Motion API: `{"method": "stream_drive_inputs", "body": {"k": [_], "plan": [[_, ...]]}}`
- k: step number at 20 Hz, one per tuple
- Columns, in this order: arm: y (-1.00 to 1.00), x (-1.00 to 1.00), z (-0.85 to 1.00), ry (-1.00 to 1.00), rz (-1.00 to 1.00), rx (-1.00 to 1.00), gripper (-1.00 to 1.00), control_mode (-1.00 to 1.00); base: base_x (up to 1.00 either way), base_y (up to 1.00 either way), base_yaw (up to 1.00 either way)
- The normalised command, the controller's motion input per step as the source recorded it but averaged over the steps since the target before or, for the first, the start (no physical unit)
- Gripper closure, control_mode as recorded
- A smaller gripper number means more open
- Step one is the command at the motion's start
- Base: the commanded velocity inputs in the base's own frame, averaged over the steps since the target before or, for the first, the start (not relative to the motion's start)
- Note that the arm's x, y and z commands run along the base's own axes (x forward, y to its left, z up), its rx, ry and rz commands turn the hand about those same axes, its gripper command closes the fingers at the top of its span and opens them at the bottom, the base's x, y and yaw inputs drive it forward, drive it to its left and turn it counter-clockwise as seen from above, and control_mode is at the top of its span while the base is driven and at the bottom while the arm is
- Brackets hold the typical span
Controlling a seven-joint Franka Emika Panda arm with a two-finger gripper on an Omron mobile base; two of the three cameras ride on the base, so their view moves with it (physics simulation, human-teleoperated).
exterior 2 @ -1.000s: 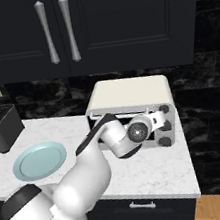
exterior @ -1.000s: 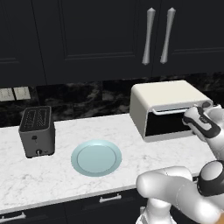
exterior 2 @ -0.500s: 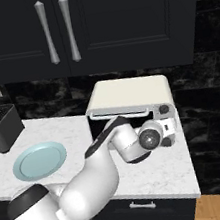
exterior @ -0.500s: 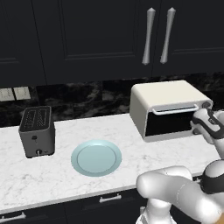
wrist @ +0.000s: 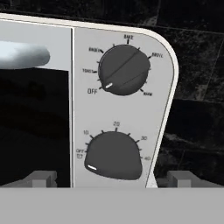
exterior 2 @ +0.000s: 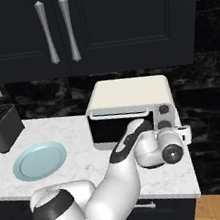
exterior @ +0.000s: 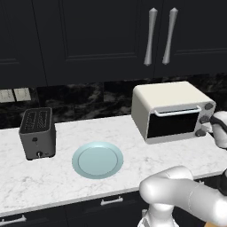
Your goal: Pick up the kebab skewer and baguette bread, and place them inside the toaster oven. Close the toaster oven door and start by setting the timer.
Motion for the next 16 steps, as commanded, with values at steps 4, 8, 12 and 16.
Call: {"method": "stream_drive_inputs", "body": {"k": [4, 8, 12, 16], "plan": [[0.0, 0.06, 0.0, -0.15, 0.0, 0.13, -1.0, -1.0, 0.0, 0.0, 0.0], [0.02, 0.0, 0.0, -0.08, 0.0, 0.04, -1.0, -1.0, 0.0, 0.0, 0.0], [0.01, 0.0, -0.06, -0.05, 0.0, 0.02, -1.0, -1.0, 0.0, 0.0, 0.0], [0.07, 0.17, -0.18, -0.11, 0.0, 0.06, -1.0, -1.0, 0.0, 0.0, 0.0]]}}
